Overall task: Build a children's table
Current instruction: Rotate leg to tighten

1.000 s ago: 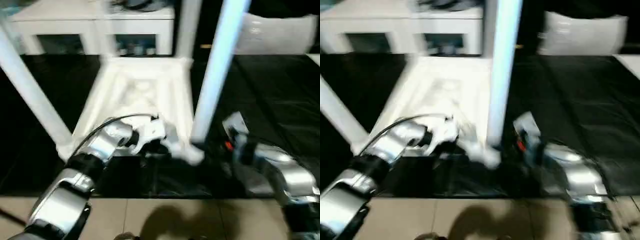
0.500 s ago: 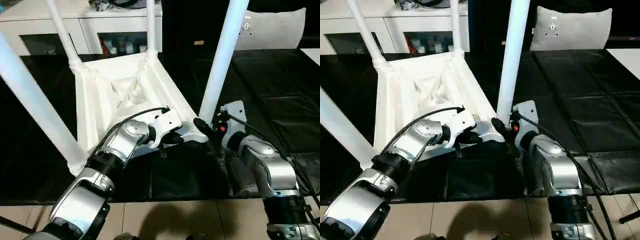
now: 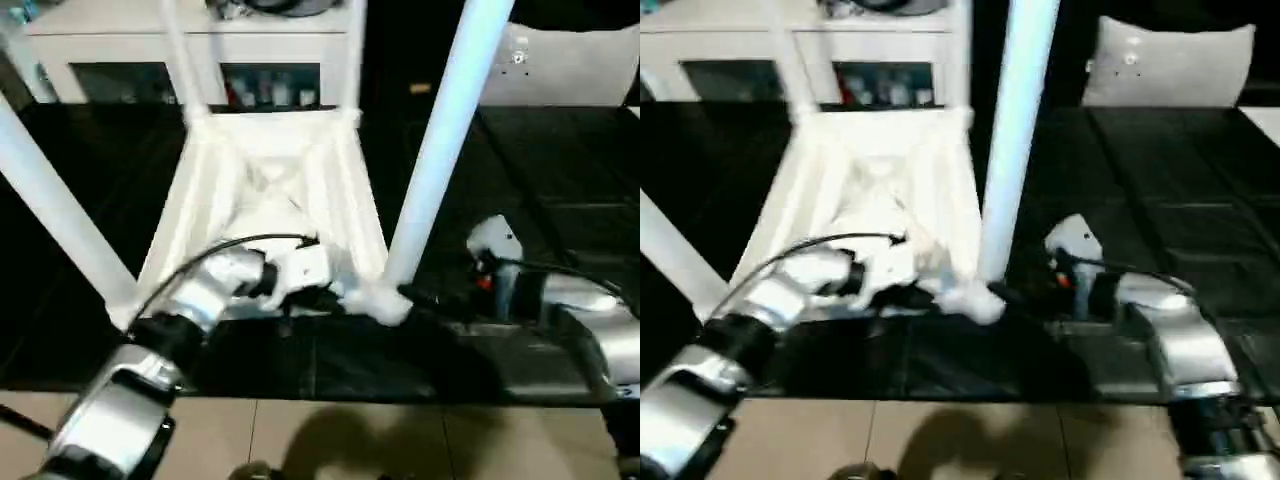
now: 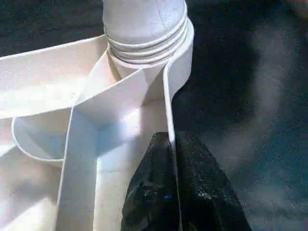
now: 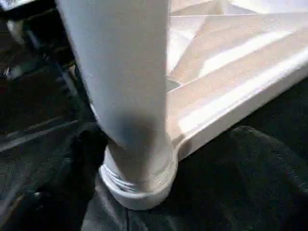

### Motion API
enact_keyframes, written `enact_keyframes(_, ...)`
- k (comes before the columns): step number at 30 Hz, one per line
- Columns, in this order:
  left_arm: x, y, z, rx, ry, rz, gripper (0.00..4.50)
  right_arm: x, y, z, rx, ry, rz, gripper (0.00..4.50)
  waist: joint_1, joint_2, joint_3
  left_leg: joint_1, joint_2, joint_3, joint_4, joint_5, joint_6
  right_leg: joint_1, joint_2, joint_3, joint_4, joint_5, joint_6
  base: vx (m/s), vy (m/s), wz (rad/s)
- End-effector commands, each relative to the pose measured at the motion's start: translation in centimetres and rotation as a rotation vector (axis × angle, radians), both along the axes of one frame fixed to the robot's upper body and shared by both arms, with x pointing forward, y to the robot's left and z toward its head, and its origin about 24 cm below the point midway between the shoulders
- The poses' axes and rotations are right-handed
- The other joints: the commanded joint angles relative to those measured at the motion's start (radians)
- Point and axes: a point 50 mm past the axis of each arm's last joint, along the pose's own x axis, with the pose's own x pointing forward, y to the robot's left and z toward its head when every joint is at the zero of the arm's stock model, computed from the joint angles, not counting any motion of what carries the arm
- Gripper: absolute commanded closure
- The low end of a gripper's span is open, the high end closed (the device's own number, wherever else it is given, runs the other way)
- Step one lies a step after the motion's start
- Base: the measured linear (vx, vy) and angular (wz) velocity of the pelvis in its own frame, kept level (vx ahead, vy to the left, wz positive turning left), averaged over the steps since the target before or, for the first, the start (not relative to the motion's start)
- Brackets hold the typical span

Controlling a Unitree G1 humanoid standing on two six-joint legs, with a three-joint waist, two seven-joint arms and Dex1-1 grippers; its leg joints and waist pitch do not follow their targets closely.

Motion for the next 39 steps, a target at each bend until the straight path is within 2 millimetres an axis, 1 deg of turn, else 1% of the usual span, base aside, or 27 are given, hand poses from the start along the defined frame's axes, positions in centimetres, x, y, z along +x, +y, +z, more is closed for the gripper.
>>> enact_keyframes(1, -0.8, -0.9, 1.0, 0.000, -0.007, -0.163, 4.50, -0.2, -0.1, 0.3, 0.022, -0.002, 0.084, 0.10, 0.001, -0.021, -0.072, 0.010, 0.061, -0.014, -0.058, -0.146, 0.094, 0.059, -0.080, 0.048, -0.074, -0.202, -0.210, 0.000, 0.000, 0.00)
enact_keyframes(2, -1.0, -0.8, 1.0, 0.006, 0.012, -0.191, 4.50, -0.4, -0.1, 0.3, 0.051, 0.022, 0.120, 0.10, 0.003, -0.021, -0.072, 0.009, 0.060, -0.014, -0.058, -0.144, 0.098, 0.060, -0.080, 0.048, -0.073, -0.198, -0.213, 0.000, 0.000, 0.00)
enact_keyframes(3, -1.0, -0.8, 1.1, 0.006, 0.014, -0.199, 4.50, -0.5, -0.1, 0.4, 0.060, 0.032, 0.134, 0.26, 0.006, -0.019, -0.073, 0.009, 0.062, -0.015, -0.058, -0.140, 0.101, 0.061, -0.082, 0.048, -0.071, -0.195, -0.215, 0.000, 0.000, 0.00)
enact_keyframes(4, -1.0, -0.9, 1.1, 0.006, 0.013, -0.210, 4.50, -0.7, -0.1, 0.4, 0.078, 0.054, 0.168, 0.37, 0.010, -0.019, -0.073, 0.010, 0.063, -0.014, -0.057, -0.135, 0.110, 0.059, -0.080, 0.047, -0.070, -0.189, -0.219, 0.000, 0.000, 0.00)
enact_keyframes(6, -1.1, -0.9, 1.2, 0.008, 0.013, -0.235, 4.50, -0.9, 0.1, 0.3, 0.098, 0.078, 0.210, 0.48, 0.016, -0.020, -0.073, 0.011, 0.065, -0.015, -0.057, -0.132, 0.113, 0.057, -0.080, 0.047, -0.070, -0.189, -0.221, 0.000, 0.000, 0.00)
enact_keyframes(8, -1.2, -1.0, 1.3, 0.010, 0.017, -0.253, 4.50, -1.1, 0.2, 0.3, 0.110, 0.105, 0.234, 0.55, 0.020, -0.020, -0.073, 0.011, 0.065, -0.014, -0.057, -0.137, 0.109, 0.057, -0.081, 0.048, -0.071, -0.200, -0.219, 0.000, 0.000, 0.00)
enact_keyframes(9, -1.2, -1.1, 1.3, 0.010, 0.018, -0.258, 4.50, -1.1, 0.2, 0.2, 0.111, 0.110, 0.242, 0.71, 0.021, -0.022, -0.073, 0.011, 0.065, -0.014, -0.057, -0.138, 0.108, 0.057, -0.081, 0.048, -0.071, -0.203, -0.218, 0.000, 0.000, 0.00)
enact_keyframes(10, -1.3, -1.2, 1.4, 0.013, 0.015, -0.277, 4.50, -1.1, 0.4, 0.1, 0.109, 0.115, 0.259, 0.84, 0.023, -0.021, -0.071, 0.011, 0.065, -0.015, -0.058, -0.146, 0.100, 0.055, -0.081, 0.047, -0.073, -0.226, -0.211, 0.000, 0.000, 0.00)
enact_keyframes(13, -1.4, -1.5, 1.4, 0.016, 0.017, -0.305, 4.50, -1.2, 0.8, -0.1, 0.114, 0.131, 0.291, 1.03, 0.027, -0.021, -0.071, 0.012, 0.064, -0.014, -0.058, -0.156, 0.088, 0.054, -0.082, 0.048, -0.077, -0.257, -0.199, 0.000, 0.000, 0.00)
enact_keyframes(15, -1.5, -1.6, 1.5, 0.018, 0.020, -0.316, 4.50, -1.3, 1.1, -0.3, 0.116, 0.147, 0.315, 1.36, 0.030, -0.021, -0.071, 0.012, 0.064, -0.015, -0.059, -0.152, 0.087, 0.054, -0.083, 0.048, -0.076, -0.263, -0.195, 0.000, 0.000, 0.00)
enact_keyframes(16, -1.5, -1.6, 1.5, 0.019, 0.021, -0.322, 4.50, -1.3, 1.2, -0.4, 0.117, 0.153, 0.326, 1.36, 0.033, -0.019, -0.072, 0.012, 0.064, -0.015, -0.058, -0.151, 0.085, 0.053, -0.082, 0.048, -0.078, -0.262, -0.193, 0.000, 0.000, 0.00)
enact_keyframes(17, -1.5, -1.7, 1.5, 0.019, 0.020, -0.324, 4.50, -1.3, 1.3, -0.5, 0.117, 0.158, 0.332, 1.36, 0.034, -0.019, -0.072, 0.011, 0.064, -0.016, -0.058, -0.150, 0.084, 0.054, -0.082, 0.048, -0.077, -0.261, -0.192, 0.000, 0.000, 0.00)
enact_keyframes(18, -1.5, -1.7, 1.5, 0.019, 0.019, -0.325, 4.50, -1.4, 1.4, -0.5, 0.118, 0.164, 0.337, 1.54, 0.034, -0.020, -0.073, 0.011, 0.064, -0.016, -0.059, -0.147, 0.083, 0.054, -0.082, 0.048, -0.076, -0.256, -0.191, 0.000, 0.000, 0.00)
enact_keyframes(19, -1.4, -1.7, 1.5, 0.020, 0.018, -0.326, 4.50, -1.4, 1.5, -0.7, 0.117, 0.169, 0.342, 1.54, 0.035, -0.018, -0.073, 0.011, 0.064, -0.016, -0.058, -0.146, 0.082, 0.054, -0.082, 0.048, -0.076, -0.253, -0.191, 0.000, 0.000, 0.00)
enact_keyframes(20, -1.4, -1.7, 1.5, 0.021, 0.018, -0.327, 4.50, -1.4, 1.6, -0.7, 0.116, 0.172, 0.345, 1.75, 0.035, -0.019, -0.073, 0.011, 0.064, -0.017, -0.059, -0.145, 0.082, 0.054, -0.081, 0.048, -0.075, -0.246, -0.192, 0.000, 0.000, 0.00)
enact_keyframes(21, -1.4, -1.7, 1.5, 0.020, 0.017, -0.327, 4.50, -1.4, 1.7, -0.8, 0.113, 0.177, 0.349, 1.75, 0.036, -0.018, -0.073, 0.011, 0.065, -0.017, -0.059, -0.146, 0.082, 0.054, -0.081, 0.048, -0.075, -0.244, -0.193, 0.000, 0.000, 0.00)
enact_keyframes(22, -1.4, -1.7, 1.5, 0.020, 0.015, -0.325, 4.50, -1.4, 1.7, -0.9, 0.111, 0.180, 0.352, 1.86, 0.035, -0.020, -0.073, 0.011, 0.064, -0.016, -0.059, -0.147, 0.082, 0.054, -0.081, 0.047, -0.074, -0.243, -0.194, 0.000, 0.000, 0.00)
enact_keyframes(24, -1.3, -1.7, 1.5, 0.021, 0.010, -0.319, 4.50, -1.5, 1.8, -1.0, 0.113, 0.186, 0.358, 1.93, 0.036, -0.020, -0.073, 0.011, 0.064, -0.016, -0.059, -0.149, 0.082, 0.054, -0.082, 0.047, -0.075, -0.249, -0.194, 0.000, 0.000, 0.00)
enact_keyframes(25, -1.3, -1.6, 1.5, 0.022, 0.010, -0.316, 4.50, -1.5, 1.8, -1.0, 0.115, 0.188, 0.361, 2.16, 0.035, -0.021, -0.073, 0.011, 0.064, -0.016, -0.059, -0.148, 0.082, 0.054, -0.082, 0.048, -0.075, -0.250, -0.192, 0.000, 0.000, 0.00)
enact_keyframes(28, -1.2, -1.5, 1.5, 0.024, 0.010, -0.311, 4.50, -1.5, 1.8, -1.0, 0.118, 0.196, 0.368, 2.35, 0.036, -0.020, -0.073, 0.011, 0.064, -0.016, -0.059, -0.147, 0.080, 0.054, -0.082, 0.048, -0.076, -0.262, -0.186, 0.000, 0.000, 0.00)
enact_keyframes(31, -1.0, -1.5, 1.4, 0.012, 0.020, -0.273, 4.50, -1.9, 2.1, -1.1, 0.135, 0.208, 0.383, 2.44, 0.036, -0.023, -0.073, 0.011, 0.063, -0.016, -0.058, -0.145, 0.082, 0.054, -0.082, 0.048, -0.076, -0.259, -0.186, 0.000, 0.000, 0.00)
enact_keyframes(33, -0.6, -1.6, 1.3, 0.009, 0.030, -0.207, 4.50, -2.1, 2.6, -1.0, 0.180, 0.207, 0.375, 2.46, 0.036, -0.023, -0.072, 0.011, 0.063, -0.015, -0.058, -0.142, 0.082, 0.053, -0.081, 0.048, -0.076, -0.263, -0.184, 0.000, 0.000, 0.00)
enact_keyframes(35, -0.2, -1.9, 1.3, -0.007, 0.045, -0.132, 4.50, -2.0, 3.1, -0.9, 0.198, 0.192, 0.333, 2.48, 0.036, -0.022, -0.070, 0.012, 0.064, -0.016, -0.059, -0.148, 0.078, 0.050, -0.081, 0.048, -0.078, -0.283, -0.181, 0.000, 0.000, 0.00)
enact_keyframes(36, 0.0, -2.1, 1.3, -0.016, 0.049, -0.102, 4.50, -1.9, 3.3, -1.0, 0.193, 0.184, 0.303, 2.48, 0.036, -0.024, -0.069, 0.014, 0.062, -0.016, -0.060, -0.159, 0.072, 0.051, -0.082, 0.047, -0.082, -0.313, -0.172, 0.000, 0.000, 0.00)
enact_keyframes(37, 0.0, -2.1, 1.3, -0.016, 0.049, -0.102, 4.50, -1.9, 3.3, -1.0, 0.193, 0.184, 0.303, 2.48, 0.034, -0.024, -0.067, 0.012, 0.061, -0.016, -0.062, -0.162, 0.069, 0.052, -0.081, 0.047, -0.084, -0.329, -0.165, 0.000, 0.000, 0.00)
enact_keyframes(38, 0.1, -2.3, 1.4, -0.028, 0.051, -0.077, 4.50, -1.6, 3.6, -1.1, 0.186, 0.180, 0.257, 2.48, 0.033, -0.022, -0.067, 0.012, 0.059, -0.018, -0.062, -0.173, 0.060, 0.053, -0.083, 0.046, -0.087, -0.361, -0.155, 0.000, 0.000, 0.00)
enact_keyframes(39, 0.4, -2.7, 1.4, -0.042, 0.048, -0.037, 4.50, -1.2, 4.1, -1.2, 0.188, 0.163, 0.192, 2.48, 0.031, -0.023, -0.066, 0.011, 0.057, -0.017, -0.063, -0.175, 0.058, 0.053, -0.082, 0.046, -0.090, -0.371, -0.148, 0.000, 0.000, 0.00)
